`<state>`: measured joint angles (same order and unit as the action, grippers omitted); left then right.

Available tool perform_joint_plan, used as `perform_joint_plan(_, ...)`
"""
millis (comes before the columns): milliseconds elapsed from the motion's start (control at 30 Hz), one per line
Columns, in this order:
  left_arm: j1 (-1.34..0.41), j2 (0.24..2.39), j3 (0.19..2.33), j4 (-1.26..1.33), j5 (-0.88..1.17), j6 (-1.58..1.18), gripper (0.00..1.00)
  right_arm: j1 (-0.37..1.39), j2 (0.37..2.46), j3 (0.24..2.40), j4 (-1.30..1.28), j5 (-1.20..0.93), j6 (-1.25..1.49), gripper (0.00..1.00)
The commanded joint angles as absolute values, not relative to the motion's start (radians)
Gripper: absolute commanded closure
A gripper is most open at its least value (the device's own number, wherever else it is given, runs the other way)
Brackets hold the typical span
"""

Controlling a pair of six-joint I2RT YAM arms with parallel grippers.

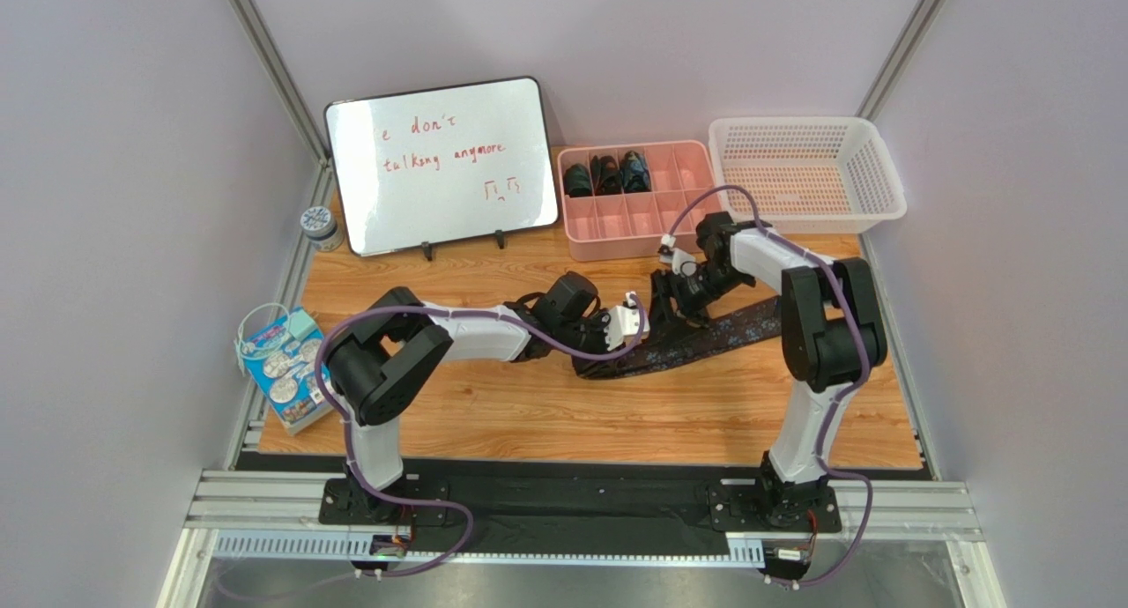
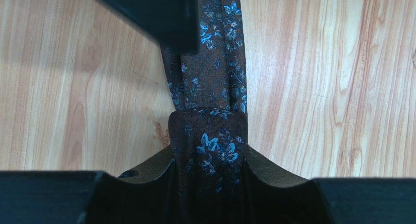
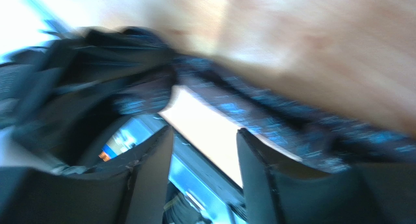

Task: Roll the ties
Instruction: Roll the tie at the center of the board.

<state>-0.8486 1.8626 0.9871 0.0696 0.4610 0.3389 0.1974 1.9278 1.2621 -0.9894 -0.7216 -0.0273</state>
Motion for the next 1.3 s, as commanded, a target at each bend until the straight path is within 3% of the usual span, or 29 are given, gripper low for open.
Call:
perform_joint_plan(0, -0.839, 1.919, 0.959, -0.100, 0.397, 0.351, 0.59, 0.207, 1.829, 1.183, -0.772, -0.956, 0.169, 0.39)
perform_joint_plan(400, -0.841, 1.967, 1.008, -0.071, 0.390, 0.337, 0.56, 0.299, 1.911, 1.091, -0.542, -0.963, 0.284, 0.39)
perform_joint_plan(500, -0.839, 1.986, 1.042, -0.081, 0.388, 0.339, 0.55, 0.313, 1.924, 1.081, -0.534, -0.942, 0.281, 0.51)
perform_joint_plan(533, -0.841, 1.987, 1.042, -0.072, 0.393, 0.339, 0.55, 0.313, 1.928, 1.080, -0.535, -0.922, 0.275, 0.65)
perform_joint_plan(633, -0.836, 1.961, 1.028, -0.052, 0.411, 0.328, 0.48, 0.308, 1.943, 1.089, -0.584, -0.856, 0.232, 0.93)
perform_joint_plan(700, -0.822, 1.930, 0.999, -0.013, 0.440, 0.299, 0.41, 0.292, 1.953, 1.088, -0.620, -0.825, 0.218, 1.00)
perform_joint_plan(900, -0.724, 1.740, 0.821, 0.193, 0.582, 0.187, 0.25, 0.268, 1.974, 1.088, -0.676, -0.724, 0.176, 1.00)
perform_joint_plan(933, -0.716, 1.723, 0.798, 0.222, 0.594, 0.189, 0.15, 0.268, 1.977, 1.092, -0.680, -0.706, 0.176, 1.00)
perform_joint_plan(1267, -0.727, 1.790, 0.721, 0.501, 0.620, 0.207, 0.14, 0.268, 2.039, 1.117, -0.710, -0.609, 0.196, 1.00)
